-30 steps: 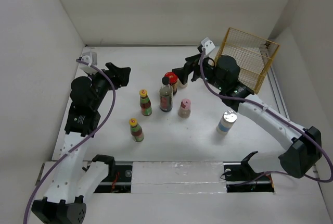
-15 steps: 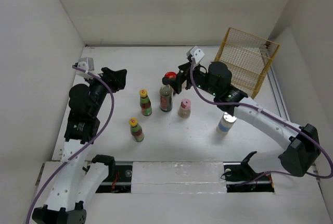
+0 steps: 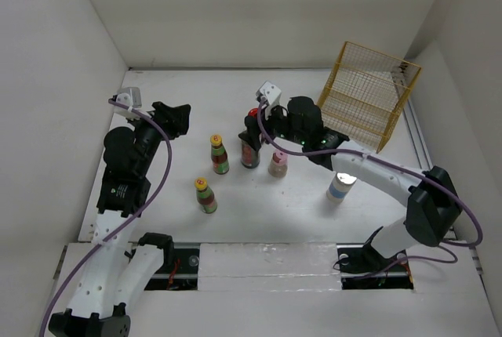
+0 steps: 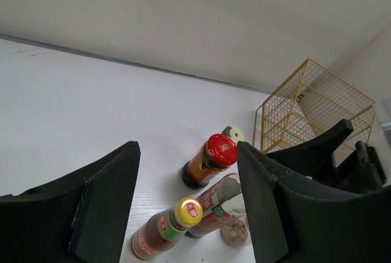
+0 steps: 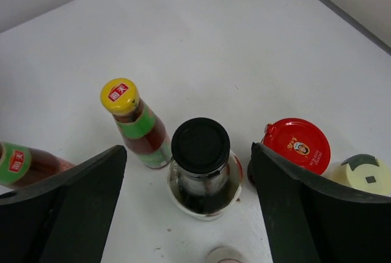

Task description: Organize the condiment bottles

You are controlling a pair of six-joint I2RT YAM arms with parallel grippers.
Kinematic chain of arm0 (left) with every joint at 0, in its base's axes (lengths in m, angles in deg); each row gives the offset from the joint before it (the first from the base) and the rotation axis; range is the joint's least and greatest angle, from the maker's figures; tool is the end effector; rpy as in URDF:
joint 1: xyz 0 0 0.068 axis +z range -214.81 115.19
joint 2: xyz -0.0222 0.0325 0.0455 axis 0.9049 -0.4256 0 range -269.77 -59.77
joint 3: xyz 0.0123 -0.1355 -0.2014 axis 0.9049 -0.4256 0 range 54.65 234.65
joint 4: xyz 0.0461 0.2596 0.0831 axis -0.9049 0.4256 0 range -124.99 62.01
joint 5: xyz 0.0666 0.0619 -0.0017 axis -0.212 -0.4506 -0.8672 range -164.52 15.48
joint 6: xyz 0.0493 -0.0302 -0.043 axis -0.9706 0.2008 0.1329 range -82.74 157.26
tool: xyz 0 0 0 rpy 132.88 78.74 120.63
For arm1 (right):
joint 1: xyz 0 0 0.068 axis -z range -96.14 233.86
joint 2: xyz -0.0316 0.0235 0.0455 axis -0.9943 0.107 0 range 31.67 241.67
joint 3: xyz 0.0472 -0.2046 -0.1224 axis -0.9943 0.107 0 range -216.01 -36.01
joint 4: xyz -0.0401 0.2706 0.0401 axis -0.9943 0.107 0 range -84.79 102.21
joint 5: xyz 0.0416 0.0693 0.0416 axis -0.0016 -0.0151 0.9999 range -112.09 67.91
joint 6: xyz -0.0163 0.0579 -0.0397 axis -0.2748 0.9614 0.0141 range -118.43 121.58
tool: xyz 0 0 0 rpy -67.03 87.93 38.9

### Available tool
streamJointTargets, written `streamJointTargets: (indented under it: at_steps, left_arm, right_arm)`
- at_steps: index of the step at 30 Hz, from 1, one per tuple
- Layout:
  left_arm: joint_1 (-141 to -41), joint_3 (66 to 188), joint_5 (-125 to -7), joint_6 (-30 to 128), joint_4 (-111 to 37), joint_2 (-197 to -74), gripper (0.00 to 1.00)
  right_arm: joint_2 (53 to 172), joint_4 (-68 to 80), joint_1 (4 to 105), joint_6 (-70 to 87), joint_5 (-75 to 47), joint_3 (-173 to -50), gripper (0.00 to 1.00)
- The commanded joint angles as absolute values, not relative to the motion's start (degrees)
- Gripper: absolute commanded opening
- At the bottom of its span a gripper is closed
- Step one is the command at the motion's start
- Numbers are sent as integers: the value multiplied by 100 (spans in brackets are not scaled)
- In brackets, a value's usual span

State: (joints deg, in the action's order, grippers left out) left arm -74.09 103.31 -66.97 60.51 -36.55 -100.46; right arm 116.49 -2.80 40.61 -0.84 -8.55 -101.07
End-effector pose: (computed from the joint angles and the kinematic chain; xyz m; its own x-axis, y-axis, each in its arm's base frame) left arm 0.2204 -0.0440 0.3833 0.0367 -0.4024 -0.9147 0.3291 0.8692 -0.3692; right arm 0.2774 0.2801 0.2870 -0.1130 -0.1626 -0.9802 -0.8385 0.5448 0.0063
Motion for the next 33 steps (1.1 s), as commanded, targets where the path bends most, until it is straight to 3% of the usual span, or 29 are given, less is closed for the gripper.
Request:
streamJointTargets:
  at_steps: [1, 11, 14, 15, 19, 27, 33]
  left_arm:
    - [-7413, 10369, -6582, 6073, -3974, -9967, 59]
    - [-7413, 10316, -6450, 6073, -4035, -9976, 59]
    - [-7413, 10263, -6398, 6073, -4035, -9923, 59]
    - [-7413, 10263, -6398, 6073, -4035, -9923, 59]
    - [-7413, 10263, -6345, 6125, -4035, -9924, 59]
    - [-7413, 10316, -6345, 6126, -4087, -9923, 59]
    - [-7413, 10317, -6222, 6178, -4096, -10011, 59]
  right_arm:
    - [11902, -567, 4044, -133, -1048, -10369, 85]
    - [12228, -1640, 4044, 280, -1172, -10290, 64]
    - [12281, -1711, 4044, 281, -1110, -10290, 41]
    - [12281, -1711, 4044, 281, -1180, -10290, 27]
    - [12168, -1711, 4044, 482, -1006, -10508, 6]
    - [11605, -1466, 4298, 694, -451, -12204, 4]
    - [11613, -736, 5255, 641, -697, -13407, 0]
